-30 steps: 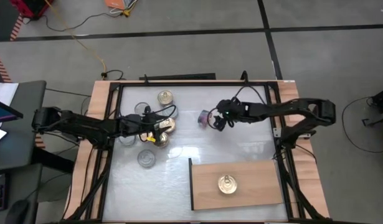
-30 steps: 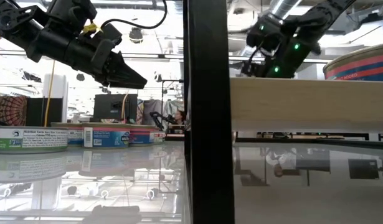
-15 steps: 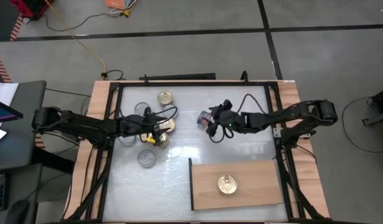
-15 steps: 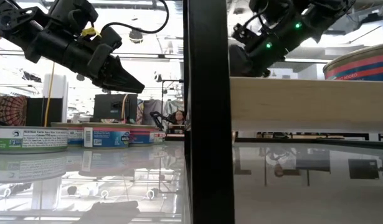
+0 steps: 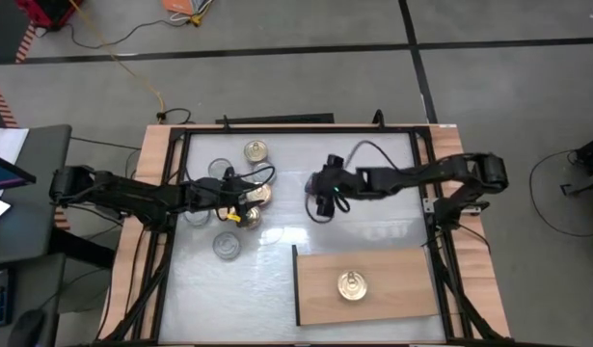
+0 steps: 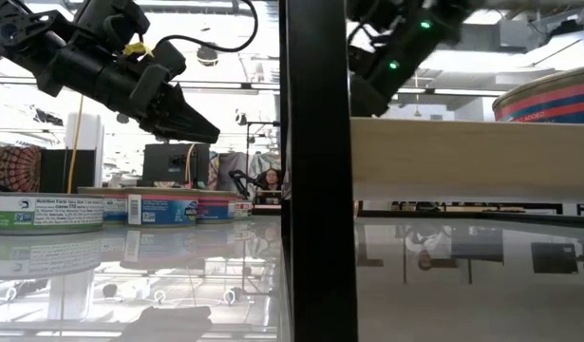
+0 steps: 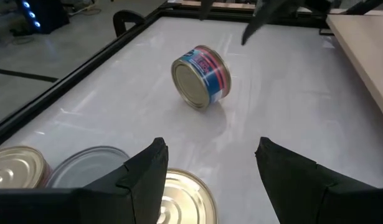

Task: Stack canned seafood by type on shelf
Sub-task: Stack the blue pink tuna can on top of the blue pink tuna can on the shelf

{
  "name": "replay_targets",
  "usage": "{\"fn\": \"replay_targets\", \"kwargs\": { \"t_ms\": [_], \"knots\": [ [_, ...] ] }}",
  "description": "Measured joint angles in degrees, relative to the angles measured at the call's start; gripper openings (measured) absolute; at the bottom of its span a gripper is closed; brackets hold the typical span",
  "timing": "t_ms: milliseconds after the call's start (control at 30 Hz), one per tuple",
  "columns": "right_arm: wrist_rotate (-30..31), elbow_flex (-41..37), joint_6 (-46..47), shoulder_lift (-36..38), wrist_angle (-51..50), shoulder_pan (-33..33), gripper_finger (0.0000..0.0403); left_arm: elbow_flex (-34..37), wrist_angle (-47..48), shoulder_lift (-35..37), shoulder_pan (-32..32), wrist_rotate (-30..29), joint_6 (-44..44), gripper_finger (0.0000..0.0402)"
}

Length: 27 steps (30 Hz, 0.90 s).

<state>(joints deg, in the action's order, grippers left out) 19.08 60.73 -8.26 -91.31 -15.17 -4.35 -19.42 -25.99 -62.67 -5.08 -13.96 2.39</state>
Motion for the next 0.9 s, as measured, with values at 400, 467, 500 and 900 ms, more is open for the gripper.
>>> {"fn": "replay_targets", "kwargs": {
  "t_ms": [400, 467, 500, 900],
  "knots": [
    [-11.58, 23.72, -14.78, -13.81, -27.01, -3.28, 0.0286, 0.00, 0.40, 0.00, 0.00, -0.04, -0.14, 0.0233],
    [-12.38, 28.24, -16.58, -16.19, -32.38, -3.33, 0.0287, 0.00, 0.94, 0.00, 0.01, -0.07, -0.14, 0.0233],
    [-12.43, 30.30, -17.56, -17.49, -34.75, -3.33, 0.0289, 0.00, 1.22, 0.00, 0.00, -0.07, -0.16, 0.0233],
    [-6.33, 44.62, -32.13, -28.61, -48.54, -0.34, 0.0396, -0.01, 3.84, 0.00, 0.00, -0.13, -0.82, 0.0233]
  ]
}}
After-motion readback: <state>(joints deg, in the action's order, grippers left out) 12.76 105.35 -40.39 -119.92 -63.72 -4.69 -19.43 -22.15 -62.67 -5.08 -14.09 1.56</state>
